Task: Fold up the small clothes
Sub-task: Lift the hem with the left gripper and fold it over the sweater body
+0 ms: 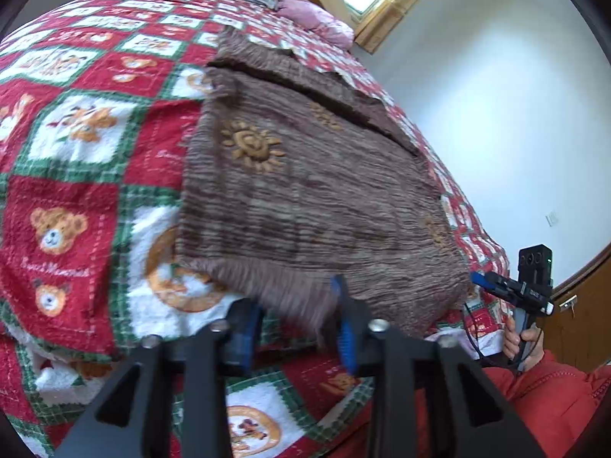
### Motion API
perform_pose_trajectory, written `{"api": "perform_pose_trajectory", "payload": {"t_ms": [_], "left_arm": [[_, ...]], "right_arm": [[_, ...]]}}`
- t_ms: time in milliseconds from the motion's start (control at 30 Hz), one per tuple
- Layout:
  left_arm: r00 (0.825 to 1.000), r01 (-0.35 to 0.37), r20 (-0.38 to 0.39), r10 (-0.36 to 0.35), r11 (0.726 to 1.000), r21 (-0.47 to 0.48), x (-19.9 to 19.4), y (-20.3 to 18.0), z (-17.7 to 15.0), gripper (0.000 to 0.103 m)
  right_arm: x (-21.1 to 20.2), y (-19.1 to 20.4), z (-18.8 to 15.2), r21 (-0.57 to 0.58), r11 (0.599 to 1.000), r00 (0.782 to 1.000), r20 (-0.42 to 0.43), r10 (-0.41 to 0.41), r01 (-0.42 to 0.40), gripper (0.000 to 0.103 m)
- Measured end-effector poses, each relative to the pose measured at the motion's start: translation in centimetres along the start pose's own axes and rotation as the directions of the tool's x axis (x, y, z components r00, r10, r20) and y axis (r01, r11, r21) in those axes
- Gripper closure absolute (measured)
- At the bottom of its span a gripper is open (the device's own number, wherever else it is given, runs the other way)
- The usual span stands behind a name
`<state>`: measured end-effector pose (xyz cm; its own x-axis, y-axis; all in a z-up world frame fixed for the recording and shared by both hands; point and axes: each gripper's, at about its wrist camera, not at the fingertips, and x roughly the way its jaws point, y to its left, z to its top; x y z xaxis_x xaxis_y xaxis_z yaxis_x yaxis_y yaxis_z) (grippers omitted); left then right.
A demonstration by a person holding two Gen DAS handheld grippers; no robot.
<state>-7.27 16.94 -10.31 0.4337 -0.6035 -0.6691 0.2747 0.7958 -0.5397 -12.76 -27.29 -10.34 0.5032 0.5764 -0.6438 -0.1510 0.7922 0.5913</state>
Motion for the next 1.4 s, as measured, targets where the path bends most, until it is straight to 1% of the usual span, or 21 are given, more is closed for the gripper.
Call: {"api": "perform_pose_trajectory", "payload": {"t_ms": [67,133,200,267,300,333,367,400,500,567,633,733,833,933,1033,1133,1200,1267,1333,1367,1400], "left_arm": [[1.000,0.008,0.010,-0.008,1.000,-0.016,-0.4,0.5,0.1,0.054],[1.000,0.004,0.019,-0.003,0.999,-0.033,-0.6,0.8,0.2,0.041],[1.000,-0.006,0.013,0.007,0.999,-0.049,-0.2,1.2,0.3,0.041],[1.000,0.025,0.010,-0.024,0.998,-0.064,0.2,1.3,0.1,0.043],[0.999,0.037,0.015,-0.036,0.998,-0.059,0.3,1.2,0.0,0.053],[0.999,0.045,0.009,-0.044,0.998,-0.048,0.4,1.1,-0.1,0.079],[0.999,0.045,-0.006,-0.045,0.998,-0.035,0.7,0.9,-0.2,0.094],[0.999,0.037,-0.021,-0.038,0.999,-0.024,0.9,0.8,-0.3,0.096],[0.998,0.062,-0.001,-0.062,0.998,-0.002,0.7,0.1,-0.3,0.096],[0.995,0.104,0.013,-0.104,0.994,-0.014,0.3,-0.5,0.1,0.096],[0.986,0.166,0.035,-0.164,0.985,-0.057,-0.1,-0.8,1.0,0.096],[0.977,0.204,0.077,-0.200,0.977,-0.056,-1.1,-1.7,2.9,0.096],[0.965,0.242,0.122,-0.233,0.969,-0.056,-2.0,-2.4,4.8,0.096],[0.951,0.277,0.160,-0.264,0.959,-0.062,-2.5,-2.9,7.0,0.096],[0.944,0.282,0.194,-0.267,0.958,-0.049,-2.9,-3.6,8.4,0.096],[0.941,0.269,0.224,-0.253,0.962,-0.044,-3.2,-3.9,9.6,0.096],[0.945,0.243,0.241,-0.223,0.968,-0.055,-3.2,-3.5,10.4,0.097],[0.950,0.224,0.243,-0.198,0.971,-0.082,-2.6,-2.9,10.8,0.097],[0.955,0.219,0.226,-0.190,0.970,-0.107,-1.8,-2.5,10.9,0.097],[0.958,0.214,0.217,-0.188,0.971,-0.103,-1.4,-2.6,10.8,0.097],[0.962,0.202,0.203,-0.181,0.975,-0.088,-1.0,-2.8,10.5,0.097]], "right_arm": [[0.5,0.8,0.1,-0.026,1.000,1.000,-0.006,0.010,-0.010,0.047],[0.9,0.7,0.4,0.004,0.999,0.998,-0.020,0.052,-0.052,0.047],[1.4,0.6,0.6,0.017,0.999,0.999,-0.010,0.046,-0.046,0.047],[1.4,0.3,0.9,0.032,0.999,0.999,0.012,0.039,-0.040,0.048],[1.4,0.3,1.0,0.039,0.998,0.999,0.021,0.039,-0.040,0.048],[1.5,0.3,1.0,0.043,0.998,0.999,0.025,0.038,-0.039,0.048],[1.5,0.3,1.0,0.046,0.998,0.999,0.026,0.037,-0.039,0.048],[1.4,0.3,1.0,0.047,0.998,0.999,0.024,0.039,-0.040,0.048],[0.9,-0.1,0.9,0.057,0.997,0.999,0.027,0.047,-0.048,0.048],[0.5,-0.4,0.8,0.059,0.998,0.999,0.036,0.033,-0.035,0.048],[0.0,-0.9,1.0,0.059,0.998,0.998,0.057,-0.007,0.004,0.048],[-0.9,-1.4,1.4,0.064,0.995,0.992,0.093,-0.088,0.082,0.048],[-0.9,-1.5,1.7,0.051,0.995,0.994,0.068,-0.087,0.084,0.048],[0.2,-0.4,1.9,-0.007,0.997,0.997,0.014,-0.070,0.071,0.048],[1.5,0.7,2.6,-0.062,0.993,0.994,-0.018,-0.105,0.104,0.048],[2.1,0.5,3.4,-0.044,0.995,0.996,-0.027,-0.088,0.087,0.048],[2.3,0.4,3.5,-0.051,0.995,0.996,-0.030,-0.086,0.084,0.048],[2.8,1.2,3.5,-0.106,0.988,0.992,-0.037,-0.118,0.113,0.048],[3.2,2.6,3.2,-0.196,0.967,0.983,-0.044,-0.176,0.165,0.050],[3.4,3.1,2.9,-0.244,0.951,0.977,-0.046,-0.207,0.190,0.063],[3.8,3.9,2.6,-0.305,0.924,0.966,-0.049,-0.255,0.229,0.072]]}}
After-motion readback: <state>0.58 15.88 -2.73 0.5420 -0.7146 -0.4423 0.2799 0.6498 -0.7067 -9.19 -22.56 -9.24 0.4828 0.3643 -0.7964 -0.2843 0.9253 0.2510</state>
